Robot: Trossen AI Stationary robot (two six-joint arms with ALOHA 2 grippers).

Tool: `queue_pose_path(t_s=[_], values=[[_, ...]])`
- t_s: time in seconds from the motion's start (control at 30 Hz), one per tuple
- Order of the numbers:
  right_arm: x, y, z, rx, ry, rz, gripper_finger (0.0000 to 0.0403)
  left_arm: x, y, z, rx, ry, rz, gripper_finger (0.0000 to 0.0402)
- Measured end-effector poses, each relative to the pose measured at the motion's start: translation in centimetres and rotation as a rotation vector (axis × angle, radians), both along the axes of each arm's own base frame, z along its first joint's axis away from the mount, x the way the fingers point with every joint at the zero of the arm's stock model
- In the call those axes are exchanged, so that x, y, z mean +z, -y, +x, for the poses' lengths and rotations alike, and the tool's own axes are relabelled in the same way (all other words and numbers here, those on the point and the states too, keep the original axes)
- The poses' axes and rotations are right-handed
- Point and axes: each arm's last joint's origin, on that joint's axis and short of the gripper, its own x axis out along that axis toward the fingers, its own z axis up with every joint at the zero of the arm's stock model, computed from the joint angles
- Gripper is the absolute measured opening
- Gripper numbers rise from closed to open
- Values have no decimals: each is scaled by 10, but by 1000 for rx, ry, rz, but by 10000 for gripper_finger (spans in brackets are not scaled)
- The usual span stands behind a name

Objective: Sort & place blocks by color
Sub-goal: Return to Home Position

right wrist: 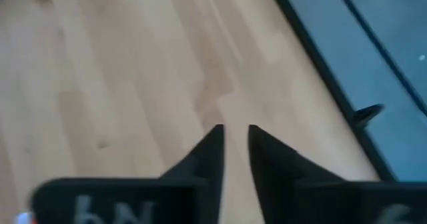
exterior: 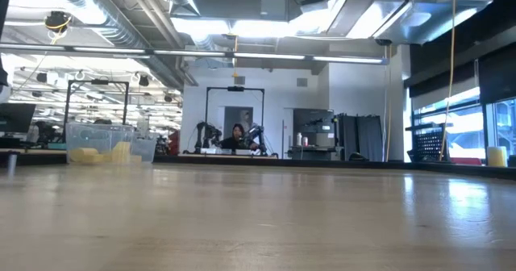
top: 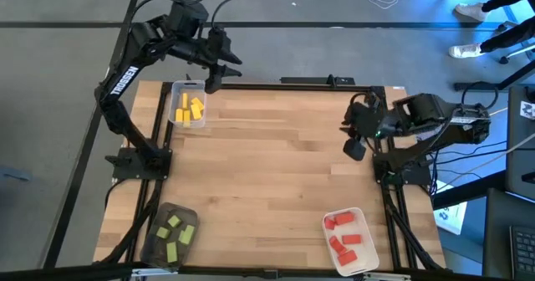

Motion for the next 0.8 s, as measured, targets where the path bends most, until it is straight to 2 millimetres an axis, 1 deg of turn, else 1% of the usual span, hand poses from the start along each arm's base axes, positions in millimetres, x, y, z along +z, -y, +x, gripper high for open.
queue_pose_path(t_s=[0.1, 0.17, 0.23, 0.33, 0.4, 0.47, 0.53, 0.67, 0.8], values=[[4, 11, -7, 2, -2, -39, 30, -3, 2, -4, 18, -44, -25, 118], [7, 18, -14, 9, -2, -67, 8, -6, 3, -8, 39, -78, -56, 95], [10, 25, -21, 7, 3, -92, 7, -5, 6, -14, 47, -92, -67, 68], [16, 34, -34, 2, 10, -133, 3, 1, 14, -25, 33, -87, -47, 24], [20, 40, -43, -10, 29, -158, 2, 5, 19, -32, 34, -66, -36, 7], [26, 43, -54, -24, 66, -164, 2, 10, 25, -41, 47, -41, -40, 6], [34, 45, -64, -11, 112, -152, 2, 17, 33, -53, 68, -11, -30, 5], [54, 43, -80, 99, 209, -157, 1, 29, 50, -82, 123, 38, 13, 2], [65, 40, -91, 201, 272, -163, 1, 38, 66, -107, 149, 94, 29, 1]])
